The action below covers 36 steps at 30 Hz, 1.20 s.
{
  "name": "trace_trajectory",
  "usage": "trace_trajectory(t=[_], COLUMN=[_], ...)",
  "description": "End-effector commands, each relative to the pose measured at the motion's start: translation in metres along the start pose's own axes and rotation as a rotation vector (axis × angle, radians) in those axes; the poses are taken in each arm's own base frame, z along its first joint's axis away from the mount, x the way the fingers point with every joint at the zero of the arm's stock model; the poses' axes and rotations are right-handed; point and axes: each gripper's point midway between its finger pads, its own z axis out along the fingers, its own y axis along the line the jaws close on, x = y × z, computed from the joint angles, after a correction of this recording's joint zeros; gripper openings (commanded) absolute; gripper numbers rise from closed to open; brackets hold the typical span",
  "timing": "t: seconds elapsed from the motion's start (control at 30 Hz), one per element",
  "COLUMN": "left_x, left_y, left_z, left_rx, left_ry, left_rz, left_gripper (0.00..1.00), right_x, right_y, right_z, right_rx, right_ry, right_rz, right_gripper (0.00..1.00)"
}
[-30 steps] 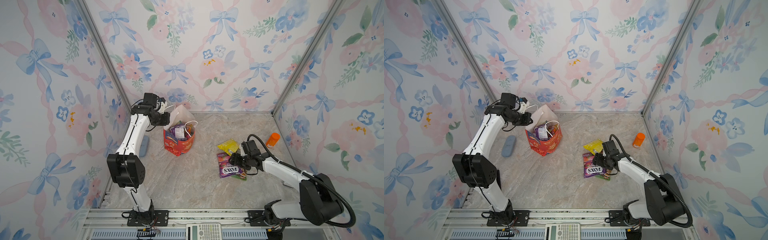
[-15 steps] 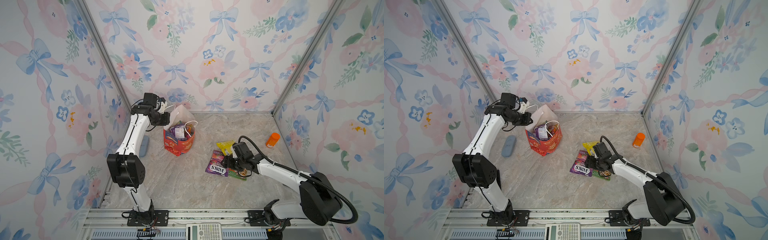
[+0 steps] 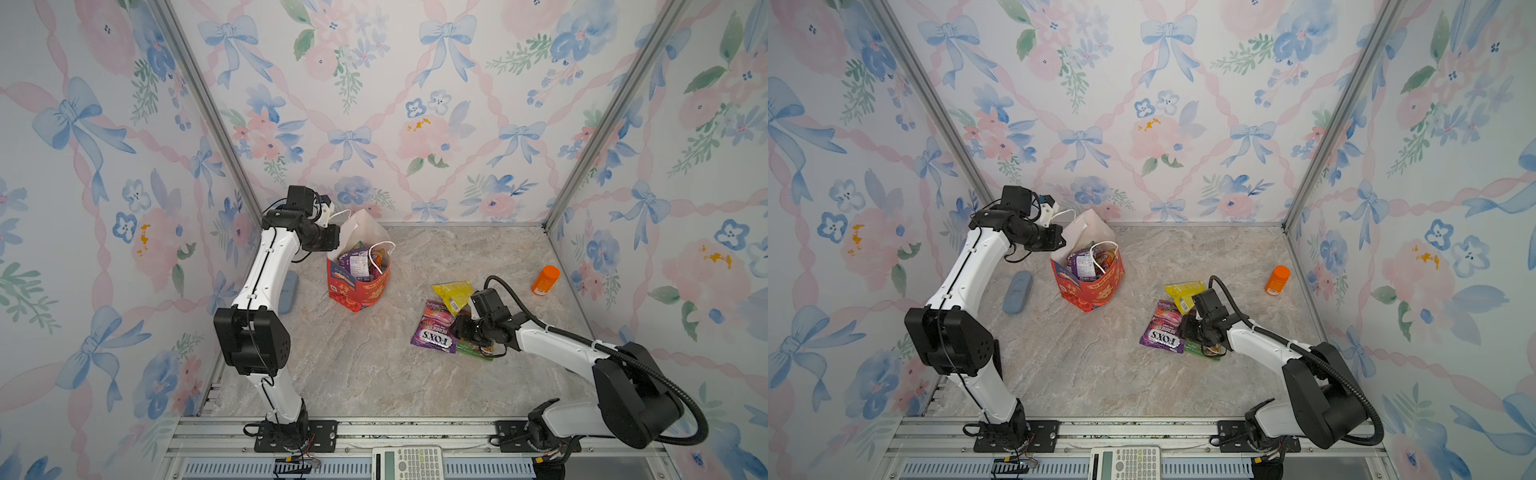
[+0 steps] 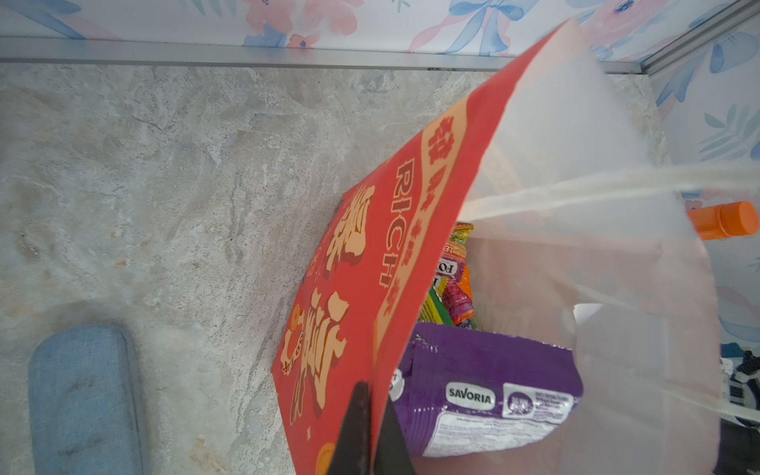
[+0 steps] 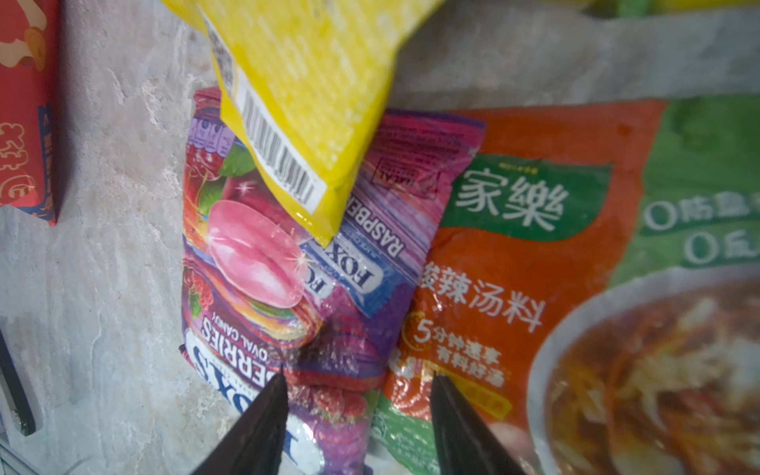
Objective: Place the snacks into the paper bag
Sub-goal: 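Lower the right gripper onto the pink Fox's Berries packet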
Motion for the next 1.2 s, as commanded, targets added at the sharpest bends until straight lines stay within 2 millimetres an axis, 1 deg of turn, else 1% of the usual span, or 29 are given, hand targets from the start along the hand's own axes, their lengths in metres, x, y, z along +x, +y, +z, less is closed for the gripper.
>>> trace_trajectory(t=[0.0, 0.17, 0.37, 0.53, 0.6, 0.63, 0.9, 1.0, 1.17], left_x=[0.011, 0.010, 0.010, 0.010, 0.010, 0.010, 0.010, 0.010, 0.011], left_y=[0.002, 0.002, 0.002, 0.002, 0.001, 0.001, 0.001, 0.001, 0.001], left_z=[-0.001, -0.002, -0.003, -0.003, -0.003, -0.003, -0.003, -0.003, -0.002], left_rx=[-0.005, -0.007, -0.010, -0.010, -0.007, -0.008, -0.006, -0.007, -0.005], left_ry=[0.035, 0.033, 0.031, 0.031, 0.031, 0.030, 0.032, 0.030, 0.033], left_rz=[-0.025, -0.024, -0.022, -0.022, -0.021, -0.020, -0.022, -0.021, -0.021], left_gripper=[0.00, 0.00, 0.00, 0.00, 0.00, 0.00, 0.00, 0.00, 0.00], right_x=[-0.006, -0.011, -0.015, -0.014, -0.016, -0.011, -0.011, -0.008, -0.004], right_y=[0.006, 0.012, 0.027, 0.041, 0.048, 0.047, 0.077, 0.085, 0.093], right_z=[0.005, 0.013, 0.025, 0.037, 0.038, 0.045, 0.040, 0.038, 0.046], right_rx=[-0.034, -0.040, -0.047, -0.049, -0.058, -0.043, -0.019, -0.002, -0.007], right_ry=[-0.012, -0.001, 0.023, 0.060, 0.062, 0.085, 0.092, 0.100, 0.111], right_rz=[0.019, 0.006, -0.041, -0.086, -0.099, -0.107, -0.248, -0.290, -0.308], right_gripper=[0.57, 0.57, 0.53, 0.53, 0.53, 0.52, 0.53, 0.54, 0.55])
